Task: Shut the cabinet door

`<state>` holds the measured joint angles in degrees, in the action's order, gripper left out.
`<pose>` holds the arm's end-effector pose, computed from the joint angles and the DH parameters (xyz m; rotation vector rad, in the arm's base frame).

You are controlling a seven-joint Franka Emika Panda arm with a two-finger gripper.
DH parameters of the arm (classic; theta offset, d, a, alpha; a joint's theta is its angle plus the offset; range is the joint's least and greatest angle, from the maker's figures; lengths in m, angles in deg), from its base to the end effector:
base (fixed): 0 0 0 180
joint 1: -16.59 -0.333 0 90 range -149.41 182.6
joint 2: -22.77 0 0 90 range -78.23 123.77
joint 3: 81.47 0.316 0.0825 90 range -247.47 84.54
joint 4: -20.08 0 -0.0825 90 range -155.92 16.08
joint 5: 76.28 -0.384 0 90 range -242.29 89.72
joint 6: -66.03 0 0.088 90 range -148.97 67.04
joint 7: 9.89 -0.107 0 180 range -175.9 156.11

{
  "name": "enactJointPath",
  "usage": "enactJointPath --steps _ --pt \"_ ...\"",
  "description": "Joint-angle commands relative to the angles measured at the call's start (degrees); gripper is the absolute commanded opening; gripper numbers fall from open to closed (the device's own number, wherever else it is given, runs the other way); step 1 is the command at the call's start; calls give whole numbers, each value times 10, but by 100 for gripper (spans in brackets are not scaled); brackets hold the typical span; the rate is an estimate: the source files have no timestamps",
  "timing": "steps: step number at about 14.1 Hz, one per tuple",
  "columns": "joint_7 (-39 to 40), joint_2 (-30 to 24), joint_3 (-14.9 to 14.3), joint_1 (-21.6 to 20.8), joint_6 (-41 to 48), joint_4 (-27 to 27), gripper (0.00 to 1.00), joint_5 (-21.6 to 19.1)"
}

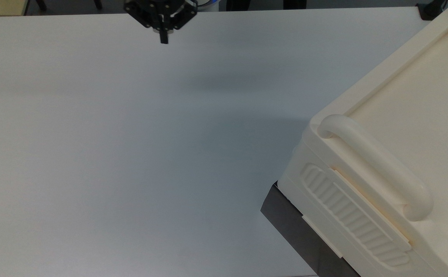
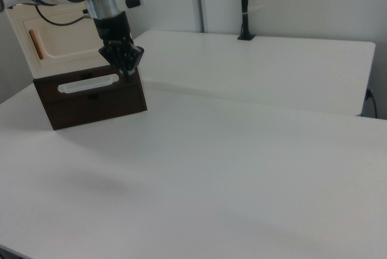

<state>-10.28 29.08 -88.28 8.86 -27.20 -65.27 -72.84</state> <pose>0.5936 0.0074 0.6055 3.0685 0.0195 0.0445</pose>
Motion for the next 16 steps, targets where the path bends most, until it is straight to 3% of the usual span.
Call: enactJointPath --steps 1,3,8,16 --pt "0 -50 0 3 4 -53 24 26" --pt "-1 -51 0 5 9 -53 61 26" --pt "1 -51 0 13 18 -52 99 28" --pt "-1 -57 0 32 25 -46 100 24"
